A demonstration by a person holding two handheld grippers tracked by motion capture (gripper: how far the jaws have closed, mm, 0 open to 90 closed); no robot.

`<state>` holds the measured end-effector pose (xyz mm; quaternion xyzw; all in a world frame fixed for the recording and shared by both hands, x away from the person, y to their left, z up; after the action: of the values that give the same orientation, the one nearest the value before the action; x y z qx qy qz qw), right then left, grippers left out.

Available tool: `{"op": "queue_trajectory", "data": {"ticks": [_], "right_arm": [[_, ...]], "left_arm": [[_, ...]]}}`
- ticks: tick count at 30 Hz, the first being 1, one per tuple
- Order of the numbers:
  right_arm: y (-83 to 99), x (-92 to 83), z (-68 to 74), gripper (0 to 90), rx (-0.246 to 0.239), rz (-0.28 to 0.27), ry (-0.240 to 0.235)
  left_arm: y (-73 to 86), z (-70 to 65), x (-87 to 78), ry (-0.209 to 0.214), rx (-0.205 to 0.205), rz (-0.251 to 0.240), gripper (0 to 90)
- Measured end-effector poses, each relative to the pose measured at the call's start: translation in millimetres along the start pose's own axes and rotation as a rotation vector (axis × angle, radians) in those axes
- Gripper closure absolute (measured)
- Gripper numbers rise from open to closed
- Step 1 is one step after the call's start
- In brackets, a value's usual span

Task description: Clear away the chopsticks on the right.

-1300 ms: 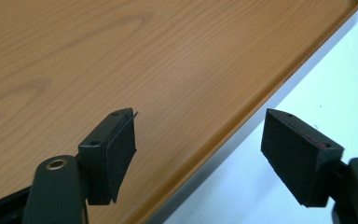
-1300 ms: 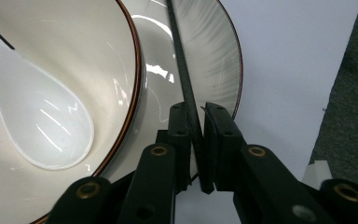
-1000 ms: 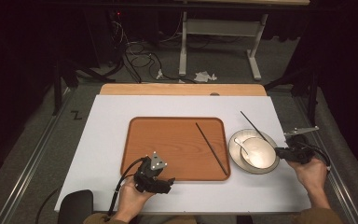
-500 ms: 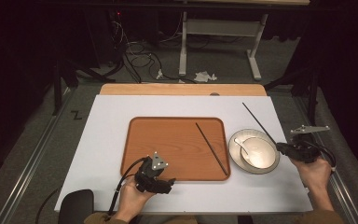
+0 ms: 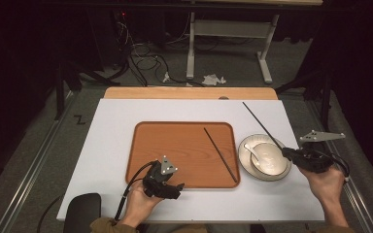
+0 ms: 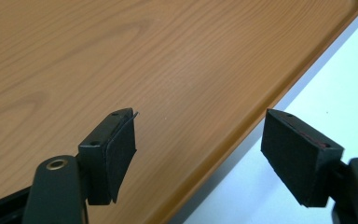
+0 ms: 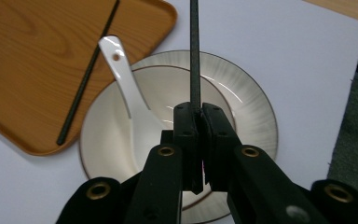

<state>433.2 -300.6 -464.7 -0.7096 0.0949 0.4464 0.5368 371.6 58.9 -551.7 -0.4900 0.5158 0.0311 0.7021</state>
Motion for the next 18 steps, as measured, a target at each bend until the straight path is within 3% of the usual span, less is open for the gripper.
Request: {"op": "queue_trajectory", "data": {"ticks": [4,7,8,9,10,18], "right_arm": [[-4.5,-0.5,25.7,86.3,-0.055,0.007,-0.026],[-5.5,0.6,36.2,86.4,-0.072,0.017,-0.029],[-5.8,1.8,42.2,86.3,-0.099,0.024,-0.029],[-6.6,5.2,53.6,86.3,-0.115,0.027,-0.039],[-6.6,5.2,53.6,86.3,-0.115,0.027,-0.039],[-6.4,31.1,100.3,86.3,-0.198,0.085,-0.096]], "left_arm": [[-2.6,-1.0,2.0,0.007,0.005,0.002,26.3],[-3.2,-2.0,3.4,0.007,0.012,0.004,26.3],[-3.4,-2.2,3.6,0.008,0.014,0.005,26.3],[-4.3,-2.9,4.0,0.014,0.016,0.002,26.3],[-4.3,-2.9,4.0,0.014,0.016,0.002,26.3],[-5.2,-3.7,5.7,0.021,0.021,0.005,26.3]]}}
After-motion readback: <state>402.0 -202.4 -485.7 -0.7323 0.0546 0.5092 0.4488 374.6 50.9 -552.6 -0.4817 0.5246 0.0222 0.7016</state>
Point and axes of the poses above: each handheld gripper's, and its own axes: x roughly forward along the jaws, y roughly out of its underside, z roughly to its left, the point moved 9 cm from there along x, roughly forward along the jaws, and after that the axes turned 1 degree about x, right-handed, at the moved point
